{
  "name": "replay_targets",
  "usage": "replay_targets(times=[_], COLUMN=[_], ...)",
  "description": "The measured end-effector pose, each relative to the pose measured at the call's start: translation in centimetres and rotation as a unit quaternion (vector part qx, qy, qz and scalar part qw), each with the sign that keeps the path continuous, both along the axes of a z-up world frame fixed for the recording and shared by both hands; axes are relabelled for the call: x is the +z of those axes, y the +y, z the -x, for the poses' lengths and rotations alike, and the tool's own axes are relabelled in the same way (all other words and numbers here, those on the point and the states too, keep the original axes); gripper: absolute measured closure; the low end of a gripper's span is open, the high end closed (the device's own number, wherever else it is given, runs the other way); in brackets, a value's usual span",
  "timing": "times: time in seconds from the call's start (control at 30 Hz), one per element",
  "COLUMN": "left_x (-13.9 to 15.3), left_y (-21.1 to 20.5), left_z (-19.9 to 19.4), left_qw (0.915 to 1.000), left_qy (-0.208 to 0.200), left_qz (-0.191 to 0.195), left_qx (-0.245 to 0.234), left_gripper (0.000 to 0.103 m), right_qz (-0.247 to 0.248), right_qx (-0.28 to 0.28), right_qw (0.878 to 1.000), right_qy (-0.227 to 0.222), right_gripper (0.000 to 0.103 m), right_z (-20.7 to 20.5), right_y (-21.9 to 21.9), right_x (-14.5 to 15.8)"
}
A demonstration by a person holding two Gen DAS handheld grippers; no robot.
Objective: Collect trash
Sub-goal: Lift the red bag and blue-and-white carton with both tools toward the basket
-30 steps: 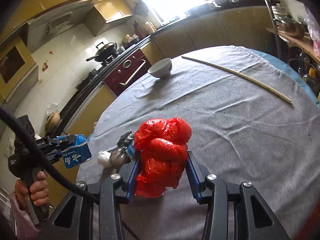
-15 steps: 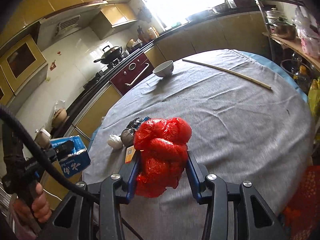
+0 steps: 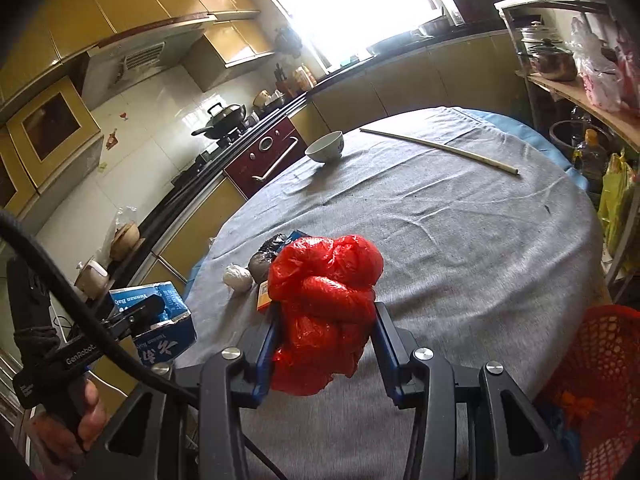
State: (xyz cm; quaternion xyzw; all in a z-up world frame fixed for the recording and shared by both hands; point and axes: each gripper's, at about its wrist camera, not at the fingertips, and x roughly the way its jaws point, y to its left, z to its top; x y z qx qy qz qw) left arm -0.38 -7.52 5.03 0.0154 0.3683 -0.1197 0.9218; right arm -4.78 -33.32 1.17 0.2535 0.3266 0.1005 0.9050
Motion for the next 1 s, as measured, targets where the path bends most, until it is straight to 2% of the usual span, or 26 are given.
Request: replay_targets(times=[0.43, 1.0], left_x=[1.1, 1.4], left_y=[-1.5, -3.9], left_z=[2.9, 4.4], left_qw=[0.9993, 0.9982], left_qy=[-0.026, -0.03], left_qz=[-0.016, -0.035], left_qx=[-0.019, -0.039], left_gripper=[0.061, 0.061], right_qz=[-0.002, -0.023], right_qx=[-0.002, -0.033], right_qw=[1.0, 0.999], right_qy=[-0.013, -0.03], right_gripper=[0.057, 0.057], right_z=[2.3, 5.4], right_y=[-0.6, -3.8], right_x=[0.5, 0.7])
